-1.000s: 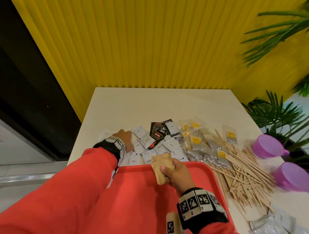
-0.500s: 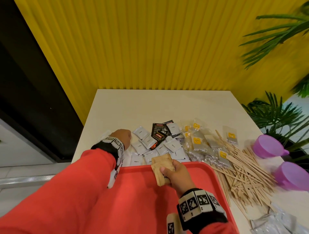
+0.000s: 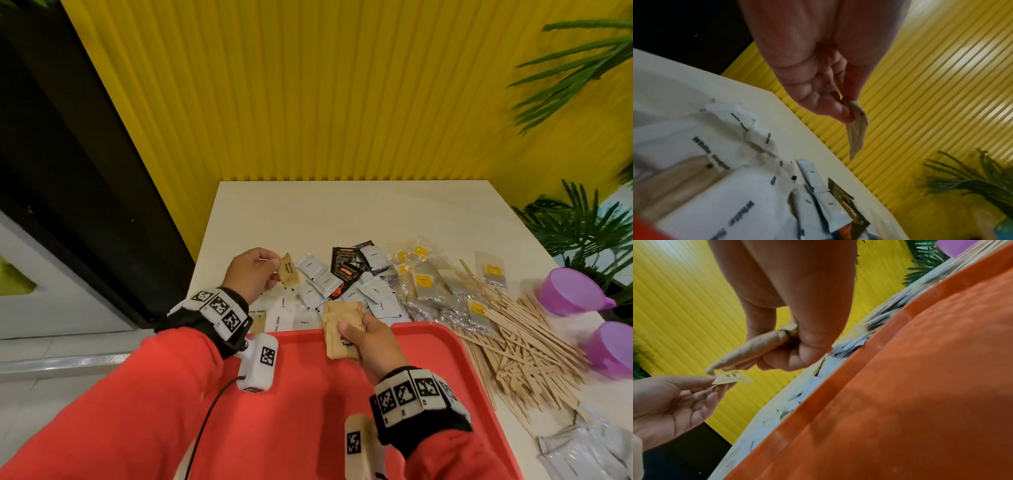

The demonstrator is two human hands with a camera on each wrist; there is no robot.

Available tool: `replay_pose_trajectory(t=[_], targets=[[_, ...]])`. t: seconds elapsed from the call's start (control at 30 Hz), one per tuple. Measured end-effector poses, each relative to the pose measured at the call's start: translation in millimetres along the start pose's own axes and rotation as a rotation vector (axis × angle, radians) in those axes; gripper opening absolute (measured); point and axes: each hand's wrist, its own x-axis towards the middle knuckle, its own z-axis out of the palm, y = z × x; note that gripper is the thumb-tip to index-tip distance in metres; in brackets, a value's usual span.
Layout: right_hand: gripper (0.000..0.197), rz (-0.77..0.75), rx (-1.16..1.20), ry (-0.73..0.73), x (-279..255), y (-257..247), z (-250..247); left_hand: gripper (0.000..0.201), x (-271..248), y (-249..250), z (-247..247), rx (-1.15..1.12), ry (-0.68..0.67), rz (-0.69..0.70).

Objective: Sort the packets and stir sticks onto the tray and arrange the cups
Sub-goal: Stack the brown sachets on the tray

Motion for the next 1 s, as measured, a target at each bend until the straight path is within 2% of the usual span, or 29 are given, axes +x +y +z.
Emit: replay_pose_trajectory(t=[0.13,0.27,0.37,0.47,0.6,0.83,1.0], targets=[[0.016,0.054,0.149,-0.08,-4.4,0.2,23.1,0.03,-21.5,-6.1,-7.3,-0.207,-0.059,-0.128],[0.015,0.101,0.196,-0.154,-8.8,5.5,46.3,0.043,-41.6,-23.4,-10.5,-0.117,-0.223,-0.172],[0.021,0.127,0.128,-0.149,-10.6,15.2,60.7,0.033,-48.6,-36.1,-16.8,-0.023,-0.329,-0.216],[0.029,0.144,0.062,-0.113,-11.5,25.3,70.8,0.021,-50.8,-38.7,-30.5,0.056,-0.355,-0.267],[0.028,0.166,-0.121,-0.059,-10.2,37.7,86.6,0.021,-47.5,-47.4,-58.8,0.345,-0.349,-0.154],[0.03,0.095,-0.587,0.019,-2.3,58.7,124.1,0.016,-43.2,-55.0,-84.1,0.893,-0.371,-0.104],[0.027,0.1,-0.798,0.057,0.9,57.6,131.4,0.02,-37.8,-57.2,-88.7,0.855,-0.285,-0.08]])
